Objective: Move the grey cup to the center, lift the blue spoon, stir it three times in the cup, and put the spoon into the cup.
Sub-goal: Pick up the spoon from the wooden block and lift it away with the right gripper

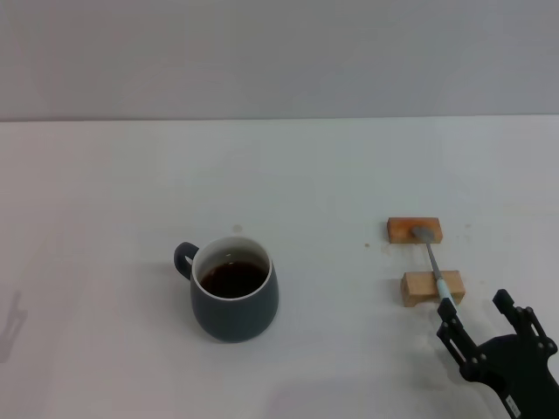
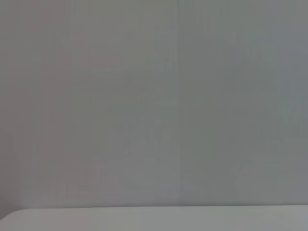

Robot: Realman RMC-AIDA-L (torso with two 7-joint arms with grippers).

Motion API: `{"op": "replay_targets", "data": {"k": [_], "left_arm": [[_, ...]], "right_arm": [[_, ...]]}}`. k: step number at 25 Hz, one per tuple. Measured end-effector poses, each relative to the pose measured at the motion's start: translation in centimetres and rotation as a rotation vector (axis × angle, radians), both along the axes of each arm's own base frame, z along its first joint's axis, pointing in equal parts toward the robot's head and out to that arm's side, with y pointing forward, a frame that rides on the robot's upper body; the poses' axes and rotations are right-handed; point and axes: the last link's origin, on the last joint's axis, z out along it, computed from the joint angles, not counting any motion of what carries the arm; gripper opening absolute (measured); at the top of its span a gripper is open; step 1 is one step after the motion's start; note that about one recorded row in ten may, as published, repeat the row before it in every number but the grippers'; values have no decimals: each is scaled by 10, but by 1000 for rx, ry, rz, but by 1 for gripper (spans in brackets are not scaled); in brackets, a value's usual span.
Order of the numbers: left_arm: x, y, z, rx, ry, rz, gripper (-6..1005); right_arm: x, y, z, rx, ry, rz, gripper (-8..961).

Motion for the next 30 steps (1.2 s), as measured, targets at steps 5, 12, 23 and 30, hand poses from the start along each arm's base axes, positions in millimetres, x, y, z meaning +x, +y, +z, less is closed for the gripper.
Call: {"op": "replay_targets", "data": {"k": [5,12,23,30], "left_arm": [[0,0,0,0,-1,-1,862],[1,0,1,4,-1,-7,862],[1,-1,1,3,-1,-8,861],[1,-1,0,1,-2,-9,861]], "right_arm": [[-1,4,-3,-19,-5,1,790],[-2,7,-6,-38,-9,2,789],[-1,9,-10,-69,-20,-3,789],[-1,9,-10,-71,-17,-2,789]]}}
